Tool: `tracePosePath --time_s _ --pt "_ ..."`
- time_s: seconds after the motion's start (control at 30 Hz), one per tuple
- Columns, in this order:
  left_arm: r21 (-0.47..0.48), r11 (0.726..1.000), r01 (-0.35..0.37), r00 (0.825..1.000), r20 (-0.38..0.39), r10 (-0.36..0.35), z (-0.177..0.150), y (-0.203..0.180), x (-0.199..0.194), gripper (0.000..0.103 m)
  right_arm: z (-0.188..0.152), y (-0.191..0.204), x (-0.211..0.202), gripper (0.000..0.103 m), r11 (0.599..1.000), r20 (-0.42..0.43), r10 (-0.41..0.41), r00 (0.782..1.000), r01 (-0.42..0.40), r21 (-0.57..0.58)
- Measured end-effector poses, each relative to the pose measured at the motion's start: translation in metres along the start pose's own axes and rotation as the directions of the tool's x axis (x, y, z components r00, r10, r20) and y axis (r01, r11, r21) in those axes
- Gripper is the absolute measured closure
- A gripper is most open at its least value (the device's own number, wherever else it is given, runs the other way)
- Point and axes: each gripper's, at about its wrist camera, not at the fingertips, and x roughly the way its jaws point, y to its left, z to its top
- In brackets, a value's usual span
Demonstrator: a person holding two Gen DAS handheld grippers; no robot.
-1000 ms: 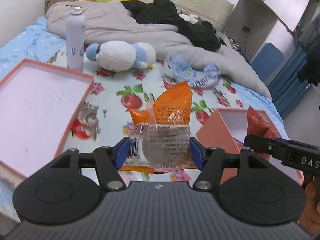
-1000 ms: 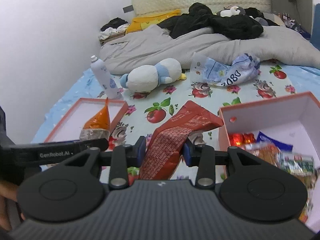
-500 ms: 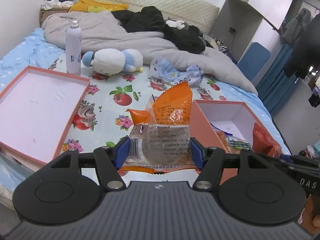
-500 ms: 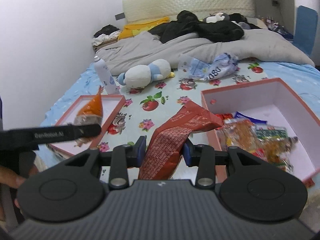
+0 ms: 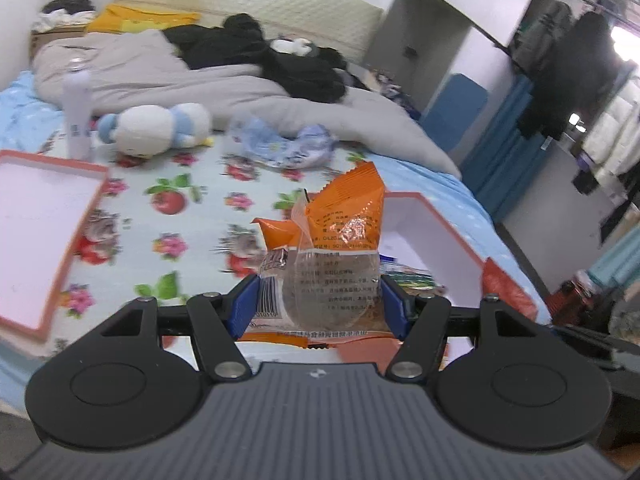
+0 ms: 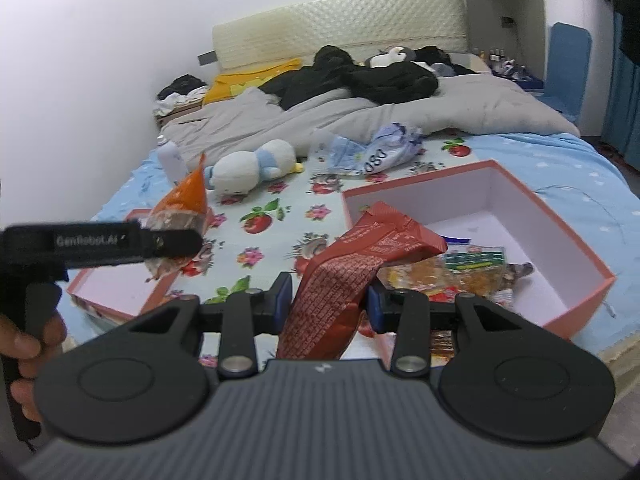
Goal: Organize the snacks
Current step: 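Carry the clear packet and red sausage packet over the deep pink box, then open both grippers to drop the two packets into the box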
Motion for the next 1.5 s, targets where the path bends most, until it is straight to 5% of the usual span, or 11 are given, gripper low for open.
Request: tracePosePath --time_s 0.17,0.63,1.33,1.43,1.5 --pt "0.017 0.998 0.055 0.997 -0.054 -0.054 0.003 -0.023 0.026 0.034 -0.004 -0.02 0.001 0.062 0.998 -0.006 -0.045 0.999 0.045 0.039" --pt "0.082 0.994 0.073 0.979 -0.196 -0.056 0.049 -0.064 0.158 0.034 0.031 -0.09 0.057 0.061 0.989 -0.002 -0.139 0.99 0.139 0.053" --pt "0.126 0.988 0.087 0.953 -0.298 -0.046 0.087 -0.079 0.304 0.034 0.04 -0.15 0.173 0.06 0.98 -0.146 -0.125 0.981 0.145 0.135" --pt "0.138 0.984 0.115 0.946 -0.317 -0.066 0.088 -0.083 0.31 0.029 0.039 -0.151 0.178 0.057 0.979 -0.154 -0.137 0.979 0.157 0.13" --pt "0.161 0.977 0.14 0.942 -0.325 -0.082 0.089 -0.089 0.312 0.014 0.04 -0.153 0.179 0.036 0.976 -0.154 -0.152 0.976 0.173 0.131"
